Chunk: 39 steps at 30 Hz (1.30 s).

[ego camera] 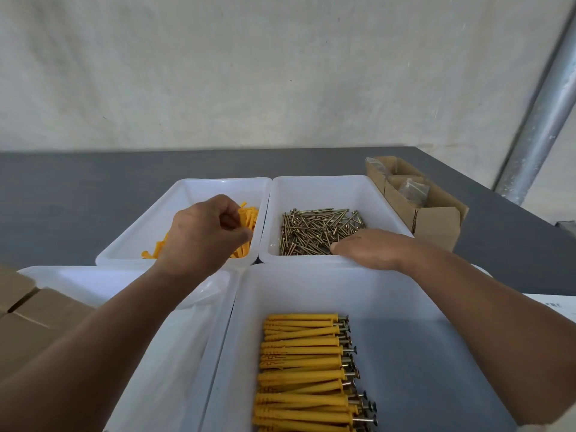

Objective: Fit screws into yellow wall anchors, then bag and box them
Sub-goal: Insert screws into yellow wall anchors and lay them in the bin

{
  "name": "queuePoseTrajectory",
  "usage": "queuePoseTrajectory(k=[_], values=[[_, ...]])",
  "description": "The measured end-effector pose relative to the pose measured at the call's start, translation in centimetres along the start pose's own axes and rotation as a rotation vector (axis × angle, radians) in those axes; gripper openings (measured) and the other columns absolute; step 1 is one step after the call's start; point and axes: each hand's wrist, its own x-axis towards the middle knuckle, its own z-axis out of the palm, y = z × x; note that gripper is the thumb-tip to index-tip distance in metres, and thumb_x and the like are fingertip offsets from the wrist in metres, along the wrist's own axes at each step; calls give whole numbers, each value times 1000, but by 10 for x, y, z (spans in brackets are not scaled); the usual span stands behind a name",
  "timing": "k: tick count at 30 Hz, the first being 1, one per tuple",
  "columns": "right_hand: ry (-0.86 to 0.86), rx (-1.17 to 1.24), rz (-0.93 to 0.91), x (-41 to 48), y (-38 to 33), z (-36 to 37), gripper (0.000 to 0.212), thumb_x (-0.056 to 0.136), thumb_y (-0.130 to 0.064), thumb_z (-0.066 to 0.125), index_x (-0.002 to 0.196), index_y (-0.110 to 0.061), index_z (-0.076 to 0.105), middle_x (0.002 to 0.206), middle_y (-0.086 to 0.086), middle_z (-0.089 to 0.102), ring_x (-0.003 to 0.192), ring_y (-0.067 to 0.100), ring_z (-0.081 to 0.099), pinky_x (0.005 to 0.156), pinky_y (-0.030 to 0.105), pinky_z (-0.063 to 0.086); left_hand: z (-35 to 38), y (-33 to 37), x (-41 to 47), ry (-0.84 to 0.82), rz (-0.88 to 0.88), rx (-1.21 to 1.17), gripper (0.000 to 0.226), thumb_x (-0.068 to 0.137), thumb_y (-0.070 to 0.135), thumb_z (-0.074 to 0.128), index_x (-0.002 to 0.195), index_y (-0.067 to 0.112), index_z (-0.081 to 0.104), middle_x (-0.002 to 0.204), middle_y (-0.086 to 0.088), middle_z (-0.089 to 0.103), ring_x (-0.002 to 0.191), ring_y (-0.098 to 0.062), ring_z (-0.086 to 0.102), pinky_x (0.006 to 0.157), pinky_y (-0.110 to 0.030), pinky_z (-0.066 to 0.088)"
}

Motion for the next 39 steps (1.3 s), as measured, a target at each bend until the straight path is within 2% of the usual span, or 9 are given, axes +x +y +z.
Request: queuePoseTrajectory(k=[7, 11, 14, 17, 20, 23, 28, 31, 39], values=[[-9, 72, 4, -5, 1, -2, 56, 99, -57, 36, 131, -19, 60, 140, 4, 52, 125, 23, 48, 97, 32, 34, 5, 11, -5, 45, 44, -282, 16, 80, 23, 76, 73, 27, 62, 65, 17, 65, 61, 0, 58, 57, -13, 46], [24, 115, 2, -6, 2, -2, 46, 98, -53, 40, 94, -13, 63, 109, 5, 62, 100, 20, 57, 85, 33, 40, 13, 25, -14, -167, -8, -664, 12, 85, 10, 71, 78, 18, 66, 66, 3, 67, 74, -20, 71, 70, -29, 58], [62, 177, -6, -9, 1, -2, 42, 97, -47, 48, 74, -12, 53, 83, 4, 57, 77, 18, 53, 70, 31, 37, 24, 29, -23, -332, -79, -751, 5, 88, 6, 67, 85, 9, 64, 72, -5, 67, 75, -22, 72, 69, -32, 59], [133, 274, -51, -13, 5, -2, 37, 94, -41, 57, 73, -11, 65, 77, 3, 62, 74, 19, 57, 64, 28, 37, 33, 28, -28, -399, -147, -751, 3, 88, 6, 67, 89, 6, 64, 74, -9, 66, 75, -21, 72, 72, -37, 60], [212, 377, -118, -14, 12, -2, 20, 89, -37, 64, 78, -31, 79, 84, -18, 73, 83, 0, 64, 67, 19, 42, 36, 26, -28, -409, -169, -733, 2, 89, 6, 66, 90, 7, 64, 73, -6, 68, 76, -21, 72, 75, -39, 60], [279, 456, -167, -11, 17, 0, 10, 84, -31, 73, 76, -30, 79, 79, -27, 71, 77, -9, 63, 69, 18, 44, 38, 25, -28, -398, -171, -730, 2, 91, 7, 64, 92, 6, 65, 75, -6, 70, 77, -21, 72, 76, -39, 60], [336, 632, -238, -15, 14, -9, 8, 83, -14, 73, 81, -20, 78, 75, -4, 75, 70, 8, 70, 66, 22, 57, 38, 24, -26, -396, -188, -736, 7, 92, 8, 61, 98, 5, 64, 85, -9, 75, 79, -19, 73, 71, -31, 60], [369, 674, -337, -24, 1, -19, 4, 80, -18, 75, 83, -17, 77, 75, 2, 75, 69, 11, 70, 62, 21, 55, 37, 23, -26, -395, -218, -797, 7, 94, 6, 59, 100, 5, 63, 90, -9, 75, 80, -20, 73, 69, -29, 59], [30, 539, -497, -50, -31, -18, 5, 80, -23, 75, 83, -22, 78, 81, 1, 75, 77, 12, 72, 67, 19, 55, 31, 18, -24, -447, -233, -997, 9, 97, 8, 53, 101, 7, 61, 96, -12, 74, 84, -21, 73, 72, -28, 58]])
